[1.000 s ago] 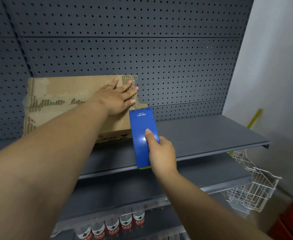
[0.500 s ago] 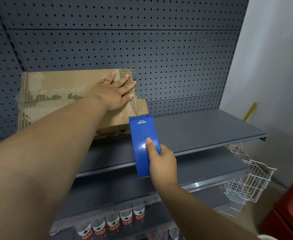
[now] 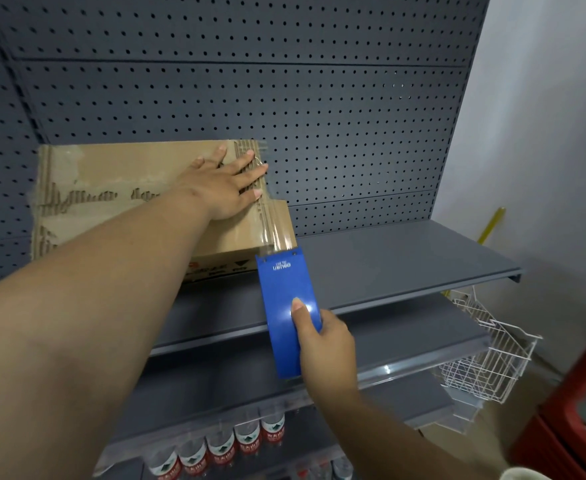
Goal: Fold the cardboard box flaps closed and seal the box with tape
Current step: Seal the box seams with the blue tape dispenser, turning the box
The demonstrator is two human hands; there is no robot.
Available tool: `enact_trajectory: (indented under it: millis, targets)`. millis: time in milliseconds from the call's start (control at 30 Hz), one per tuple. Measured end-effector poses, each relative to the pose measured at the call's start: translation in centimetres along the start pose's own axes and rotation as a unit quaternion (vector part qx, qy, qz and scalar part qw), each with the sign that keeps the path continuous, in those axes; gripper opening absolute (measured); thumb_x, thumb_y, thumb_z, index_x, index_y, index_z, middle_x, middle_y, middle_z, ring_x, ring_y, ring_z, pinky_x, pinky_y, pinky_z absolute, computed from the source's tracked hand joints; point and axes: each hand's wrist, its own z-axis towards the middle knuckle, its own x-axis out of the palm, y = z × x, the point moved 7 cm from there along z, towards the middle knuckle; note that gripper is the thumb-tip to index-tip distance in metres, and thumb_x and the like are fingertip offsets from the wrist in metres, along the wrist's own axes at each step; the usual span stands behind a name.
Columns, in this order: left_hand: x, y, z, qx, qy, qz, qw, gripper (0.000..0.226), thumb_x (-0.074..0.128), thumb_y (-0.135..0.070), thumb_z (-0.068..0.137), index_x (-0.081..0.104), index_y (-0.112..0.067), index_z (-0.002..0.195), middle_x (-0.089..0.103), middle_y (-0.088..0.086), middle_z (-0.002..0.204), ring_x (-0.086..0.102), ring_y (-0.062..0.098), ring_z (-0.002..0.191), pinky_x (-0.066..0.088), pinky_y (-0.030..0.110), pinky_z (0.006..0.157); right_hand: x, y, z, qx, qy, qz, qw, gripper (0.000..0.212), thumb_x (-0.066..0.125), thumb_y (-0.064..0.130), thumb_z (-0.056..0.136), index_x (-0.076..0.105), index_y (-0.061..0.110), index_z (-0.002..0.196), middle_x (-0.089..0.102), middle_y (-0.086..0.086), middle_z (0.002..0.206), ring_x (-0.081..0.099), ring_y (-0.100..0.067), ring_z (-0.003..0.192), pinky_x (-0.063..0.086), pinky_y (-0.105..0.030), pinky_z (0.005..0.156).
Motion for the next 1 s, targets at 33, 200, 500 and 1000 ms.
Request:
enact_trajectory:
  millis: [33, 200, 500, 1000]
  targets:
    - [0.0, 0.0, 0.0, -0.002, 0.002, 0.0, 1.0, 0.052, 0.011, -0.057, 0.094, -0.011, -0.049, 0.141, -0.019, -0.017, 0.153, -0.016, 0.022, 0.143, -0.001, 0.045, 0.117, -0.1, -0.4, -0.3, 0.008, 0.001, -0.003, 1.0, 0.038, 0.052, 0.045, 0.09, 0.042, 0.023, 0.061, 0.046, 0.008, 0.059, 0.043, -0.003, 0.047, 0.031, -0.01, 0.041]
    - [-0.1, 0.0, 0.1, -0.012, 0.004, -0.009, 1.0, 0.052, 0.011, -0.055, 0.095, -0.01, -0.047, 0.142, -0.019, -0.016, 0.153, -0.016, 0.023, 0.143, -0.002, 0.046, 0.116, -0.2, -0.4, 0.3, 0.024, 0.005, 0.002, 1.0, 0.041, 0.053, 0.044, 0.09, 0.041, 0.02, 0.059, 0.043, 0.006, 0.056, 0.039, -0.009, 0.048, 0.032, -0.022, 0.049]
    - [-0.8, -1.8, 0.1, 0.043, -0.096, -0.014, 0.994, 0.056, 0.025, -0.04, 0.099, 0.007, -0.023, 0.149, 0.008, 0.002, 0.157, 0.005, 0.026, 0.144, 0.014, 0.043, 0.117, -0.7, 0.5, 1.1, 0.032, -0.008, -0.023, 0.999, 0.049, 0.052, 0.043, 0.091, 0.029, 0.02, 0.054, 0.033, 0.006, 0.051, 0.031, -0.009, 0.045, 0.025, -0.022, 0.047]
    - [0.0, -2.3, -0.3, 0.041, -0.014, 0.071, 0.997, 0.09, 0.018, -0.09, 0.062, -0.017, -0.054, 0.137, -0.019, 0.007, 0.155, -0.015, 0.033, 0.142, 0.004, 0.051, 0.116, -0.2, 1.0, 3.2, 0.046, 0.026, -0.024, 0.998, 0.05, 0.053, 0.044, 0.089, 0.032, 0.015, 0.054, 0.038, 0.002, 0.054, 0.037, -0.017, 0.053, 0.029, -0.029, 0.052]
